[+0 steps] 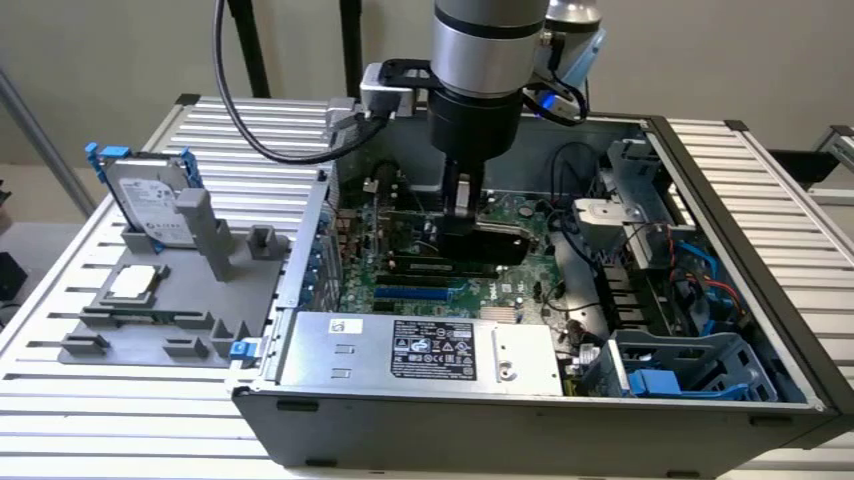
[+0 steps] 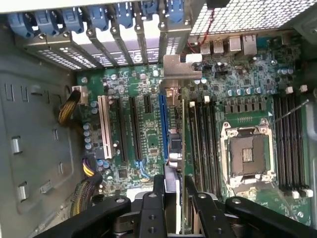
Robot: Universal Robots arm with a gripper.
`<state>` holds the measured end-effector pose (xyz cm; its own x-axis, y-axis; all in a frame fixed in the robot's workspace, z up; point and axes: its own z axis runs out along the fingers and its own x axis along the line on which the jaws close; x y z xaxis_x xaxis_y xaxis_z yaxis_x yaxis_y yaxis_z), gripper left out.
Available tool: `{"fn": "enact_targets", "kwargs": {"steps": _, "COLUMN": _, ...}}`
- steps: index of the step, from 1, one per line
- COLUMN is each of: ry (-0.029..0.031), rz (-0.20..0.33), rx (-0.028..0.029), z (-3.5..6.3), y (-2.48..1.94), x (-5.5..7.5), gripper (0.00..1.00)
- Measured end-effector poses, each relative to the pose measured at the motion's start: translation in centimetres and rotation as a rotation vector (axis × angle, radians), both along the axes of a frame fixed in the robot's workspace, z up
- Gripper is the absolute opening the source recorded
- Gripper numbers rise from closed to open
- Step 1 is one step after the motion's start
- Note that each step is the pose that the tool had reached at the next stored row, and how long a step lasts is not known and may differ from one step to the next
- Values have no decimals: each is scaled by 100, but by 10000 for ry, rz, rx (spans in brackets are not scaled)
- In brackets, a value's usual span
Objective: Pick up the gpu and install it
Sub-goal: 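Insert the gpu into the slot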
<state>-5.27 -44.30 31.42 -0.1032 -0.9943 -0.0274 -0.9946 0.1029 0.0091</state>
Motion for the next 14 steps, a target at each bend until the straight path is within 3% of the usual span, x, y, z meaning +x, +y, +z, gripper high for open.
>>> {"fn": "enact_targets", "kwargs": {"steps": 5, "ry": 1, "rz": 508, "rx": -3, "z": -51, "y": 0, "x": -21, "gripper": 0}}
{"fn": "enact_targets", "kwargs": {"steps": 14, "ry": 1, "rz": 606, "rx": -2, "z": -210, "y": 0, "x": -221, "gripper": 0}}
